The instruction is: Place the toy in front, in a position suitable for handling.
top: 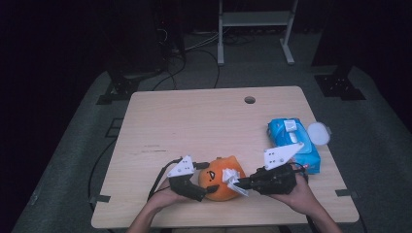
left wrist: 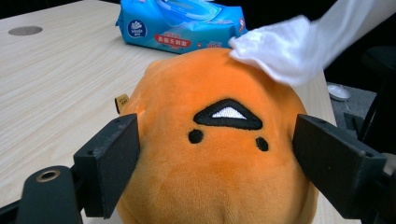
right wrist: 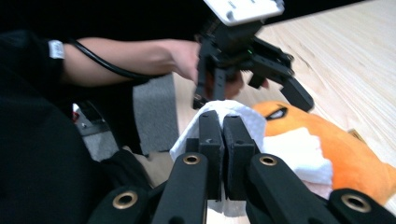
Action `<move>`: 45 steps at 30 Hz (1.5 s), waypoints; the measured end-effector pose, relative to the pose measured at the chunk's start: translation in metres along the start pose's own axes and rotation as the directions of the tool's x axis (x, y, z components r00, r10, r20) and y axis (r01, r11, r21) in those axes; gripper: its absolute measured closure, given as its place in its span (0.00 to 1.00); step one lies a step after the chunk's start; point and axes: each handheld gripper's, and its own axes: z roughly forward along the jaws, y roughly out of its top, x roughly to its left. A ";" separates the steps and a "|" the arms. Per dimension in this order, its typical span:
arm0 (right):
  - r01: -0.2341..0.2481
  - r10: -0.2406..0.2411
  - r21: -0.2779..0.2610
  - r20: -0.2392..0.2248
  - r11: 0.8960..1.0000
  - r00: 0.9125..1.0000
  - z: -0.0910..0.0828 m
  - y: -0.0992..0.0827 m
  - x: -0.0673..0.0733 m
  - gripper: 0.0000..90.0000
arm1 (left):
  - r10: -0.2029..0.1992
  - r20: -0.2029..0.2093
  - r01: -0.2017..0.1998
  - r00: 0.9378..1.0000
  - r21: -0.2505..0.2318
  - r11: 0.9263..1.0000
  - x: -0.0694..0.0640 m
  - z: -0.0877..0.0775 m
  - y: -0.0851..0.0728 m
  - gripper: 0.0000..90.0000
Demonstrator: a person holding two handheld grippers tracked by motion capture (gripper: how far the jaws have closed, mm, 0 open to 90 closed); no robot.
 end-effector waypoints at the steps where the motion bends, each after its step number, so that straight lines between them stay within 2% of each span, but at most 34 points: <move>1: 0.000 0.000 0.000 0.000 1.000 1.000 0.000 0.000 0.000 0.97 | 0.000 0.000 0.000 1.000 0.000 1.000 0.000 0.000 0.000 0.17; 2: 0.001 -0.002 0.024 0.054 1.000 0.999 0.004 -0.001 -0.006 0.96 | 0.001 -0.001 -0.001 1.000 -0.001 1.000 0.000 0.000 0.000 0.17; 3: 0.001 -0.002 0.024 0.054 1.000 0.999 0.004 -0.001 -0.006 0.96 | 0.001 -0.001 -0.001 1.000 -0.001 1.000 0.000 0.000 0.000 0.17; 5: 0.008 -0.013 0.042 0.103 0.999 0.995 0.010 -0.004 -0.012 0.96 | 0.005 -0.002 -0.005 1.000 -0.001 1.000 0.000 0.001 0.000 0.17; 6: 0.014 -0.021 0.055 0.137 0.998 0.990 0.014 -0.006 -0.015 0.96 | 0.005 -0.002 -0.005 1.000 -0.001 1.000 0.000 0.001 0.000 0.17; 9: 0.027 -0.049 0.112 0.199 0.993 0.979 0.031 -0.019 -0.021 0.95 | 0.001 -0.001 -0.001 1.000 -0.001 1.000 0.000 0.001 0.000 0.17; 13: 0.042 -0.066 0.107 0.224 0.993 0.972 0.037 -0.027 -0.019 0.90 | 0.007 0.001 -0.007 1.000 0.009 1.000 -0.001 0.002 0.000 0.17; 15: 0.079 -0.104 0.111 0.247 0.991 0.963 0.038 -0.030 -0.017 0.84 | 0.005 0.000 -0.005 1.000 0.010 1.000 -0.001 0.002 0.000 0.17; 16: 0.115 -0.141 0.116 0.254 0.987 0.957 0.040 -0.033 -0.014 0.77 | 0.002 0.000 -0.002 1.000 0.015 1.000 -0.001 0.002 0.001 0.17; 17: 0.115 -0.141 0.116 0.254 0.987 0.957 0.040 -0.033 -0.014 0.77 | 0.002 0.000 -0.002 1.000 0.015 1.000 -0.001 0.002 0.001 0.18; 18: 0.156 -0.187 0.132 0.279 0.979 0.942 0.044 -0.036 -0.011 0.75 | -0.005 0.001 0.005 1.000 0.021 1.000 -0.001 0.003 0.000 0.18; 19: 0.156 -0.187 0.132 0.279 0.979 0.942 0.044 -0.036 -0.011 0.75 | -0.005 0.001 0.005 1.000 0.021 1.000 -0.001 0.003 0.000 0.18; 20: 0.186 -0.223 0.146 0.307 0.972 0.925 0.047 -0.036 -0.008 0.75 | -0.007 -0.005 0.007 1.000 0.034 0.999 -0.002 0.004 0.001 0.18; 21: 0.186 -0.223 0.146 0.307 0.972 0.925 0.047 -0.036 -0.008 0.75 | -0.007 -0.005 0.007 1.000 0.034 0.999 -0.002 0.004 0.001 0.18; 22: 0.214 -0.255 0.157 0.328 0.964 0.910 0.050 -0.036 -0.006 0.74 | -0.006 -0.006 0.006 1.000 0.046 0.999 -0.002 0.004 0.001 0.18; 23: 0.214 -0.255 0.157 0.328 0.964 0.910 0.050 -0.036 -0.006 0.74 | -0.006 -0.006 0.006 1.000 0.046 0.999 -0.002 0.004 0.001 0.18; 24: 0.243 -0.290 0.172 0.349 0.955 0.891 0.053 -0.036 -0.004 0.74 | -0.007 -0.006 0.007 1.000 0.054 0.998 -0.002 0.004 0.002 0.19; 25: 0.243 -0.290 0.172 0.349 0.955 0.891 0.053 -0.036 -0.004 0.74 | -0.005 -0.006 0.006 1.000 0.057 0.998 -0.003 0.004 0.002 0.19; 27: 0.272 -0.324 0.187 0.368 0.944 0.872 0.056 -0.037 -0.004 0.73 | 0.000 -0.009 0.001 1.000 0.065 0.998 -0.002 0.005 0.002 0.19; 28: 0.279 -0.332 0.189 0.370 0.941 0.868 0.057 -0.037 -0.004 0.73 | -0.001 -0.009 0.002 1.000 0.066 0.998 -0.002 0.005 0.003 0.19; 30: 0.274 -0.321 0.177 0.367 0.945 0.873 0.054 -0.036 -0.005 0.71 | -0.001 -0.016 0.002 1.000 0.065 0.998 -0.002 0.004 0.003 0.19; 33: 0.270 -0.320 0.180 0.377 0.946 0.869 0.052 -0.036 -0.005 0.69 | 0.001 -0.022 0.001 1.000 0.063 0.998 -0.002 0.005 0.003 0.19; 35: 0.291 -0.349 0.200 0.394 0.936 0.851 0.052 -0.035 -0.002 0.67 | 0.006 -0.032 -0.004 0.999 0.058 0.998 -0.002 0.005 0.003 0.19; 36: 0.291 -0.349 0.200 0.394 0.936 0.851 0.052 -0.035 -0.002 0.67 | 0.006 -0.032 -0.004 0.999 0.058 0.998 -0.002 0.005 0.003 0.19; 37: 0.301 -0.362 0.209 0.401 0.930 0.841 0.052 -0.034 0.000 0.66 | 0.009 -0.035 -0.007 0.999 0.058 0.998 -0.002 0.005 0.003 0.19; 38: 0.301 -0.363 0.211 0.406 0.930 0.839 0.052 -0.033 0.001 0.65 | 0.009 -0.038 -0.007 0.999 0.058 0.998 -0.003 0.005 0.003 0.19; 39: 0.297 -0.361 0.213 0.404 0.931 0.841 0.051 -0.033 0.000 0.65 | 0.009 -0.039 -0.006 0.999 0.058 0.998 -0.003 0.005 0.003 0.19; 40: 0.283 -0.343 0.204 0.397 0.937 0.852 0.052 -0.034 -0.003 0.65 | 0.011 -0.039 -0.008 0.999 0.061 0.998 -0.003 0.005 0.003 0.19; 41: 0.283 -0.343 0.204 0.397 0.937 0.852 0.052 -0.034 -0.003 0.65 | 0.015 -0.037 -0.012 0.999 0.068 0.998 -0.003 0.006 0.004 0.19; 42: 0.263 -0.321 0.196 0.386 0.945 0.865 0.055 -0.036 -0.007 0.64 | 0.022 -0.037 -0.019 0.999 0.074 0.997 -0.003 0.006 0.004 0.19; 43: 0.263 -0.321 0.196 0.386 0.945 0.865 0.055 -0.036 -0.007 0.64 | 0.026 -0.036 -0.023 0.999 0.078 0.997 -0.004 0.006 0.004 0.19; 44: 0.237 -0.293 0.189 0.376 0.953 0.879 0.059 -0.040 -0.012 0.64 | 0.023 -0.037 -0.020 0.999 0.081 0.997 -0.004 0.007 0.004 0.19; 45: 0.237 -0.293 0.189 0.376 0.953 0.879 0.059 -0.040 -0.012 0.64 | 0.026 -0.037 -0.023 0.999 0.086 0.996 -0.005 0.007 0.005 0.19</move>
